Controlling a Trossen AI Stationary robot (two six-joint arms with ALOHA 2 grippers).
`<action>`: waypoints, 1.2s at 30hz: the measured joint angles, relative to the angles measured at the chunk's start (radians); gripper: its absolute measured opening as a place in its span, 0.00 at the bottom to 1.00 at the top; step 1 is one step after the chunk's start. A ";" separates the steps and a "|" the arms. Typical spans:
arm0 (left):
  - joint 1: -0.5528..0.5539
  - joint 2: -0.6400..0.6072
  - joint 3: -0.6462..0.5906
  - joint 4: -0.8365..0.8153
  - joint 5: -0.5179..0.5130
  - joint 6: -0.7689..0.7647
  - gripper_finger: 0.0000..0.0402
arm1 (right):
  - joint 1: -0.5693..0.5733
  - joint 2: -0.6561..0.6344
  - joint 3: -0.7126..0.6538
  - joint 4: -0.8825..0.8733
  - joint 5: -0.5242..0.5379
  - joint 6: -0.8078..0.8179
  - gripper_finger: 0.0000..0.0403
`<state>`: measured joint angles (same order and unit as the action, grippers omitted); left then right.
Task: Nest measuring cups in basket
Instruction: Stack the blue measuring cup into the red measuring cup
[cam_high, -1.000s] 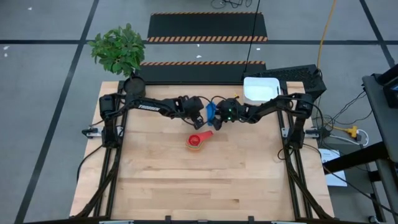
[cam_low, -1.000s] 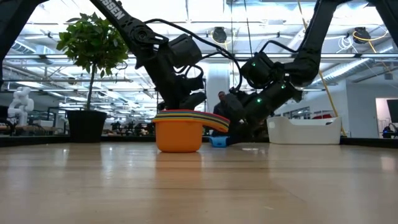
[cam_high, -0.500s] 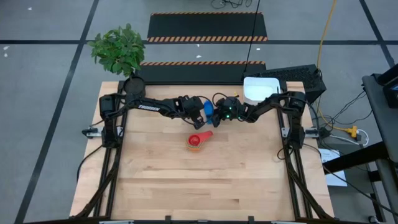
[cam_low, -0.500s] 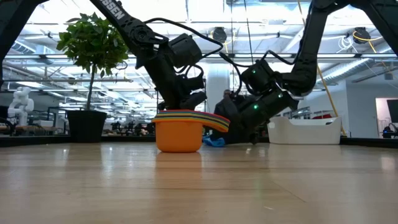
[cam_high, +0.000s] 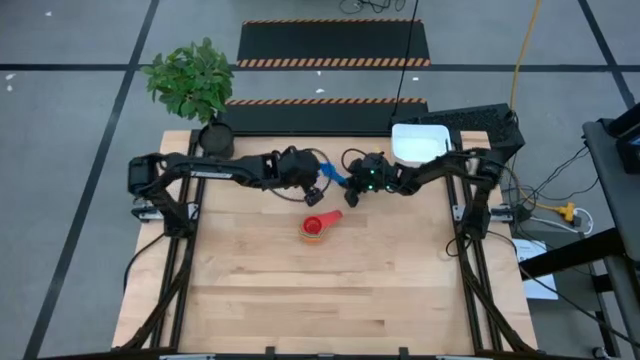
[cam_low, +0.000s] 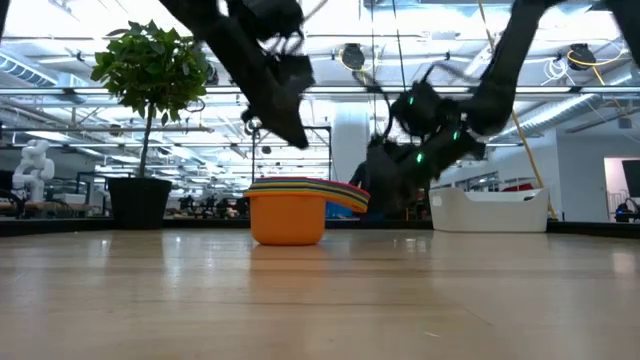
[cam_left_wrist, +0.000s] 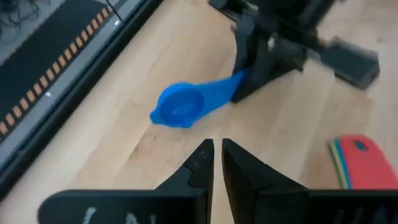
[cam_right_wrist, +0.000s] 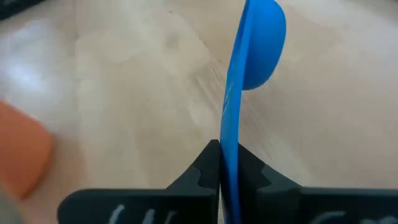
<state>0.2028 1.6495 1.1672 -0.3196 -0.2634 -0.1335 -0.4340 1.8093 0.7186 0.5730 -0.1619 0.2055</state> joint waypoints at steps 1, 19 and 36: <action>-0.016 -0.013 -0.001 -0.009 -0.016 0.006 0.09 | 0.002 -0.043 0.001 -0.051 0.000 -0.021 0.01; -0.163 -0.087 0.000 0.001 -0.002 -0.034 0.09 | 0.053 -0.560 0.002 -0.696 -0.357 -0.238 0.00; -0.142 -0.232 0.000 -0.185 -0.020 -0.192 0.26 | 0.161 -0.272 0.048 -0.246 -0.602 -0.008 0.00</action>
<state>0.0609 1.4174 1.1671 -0.5046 -0.2836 -0.3253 -0.2726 1.5373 0.7669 0.3270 -0.7637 0.1972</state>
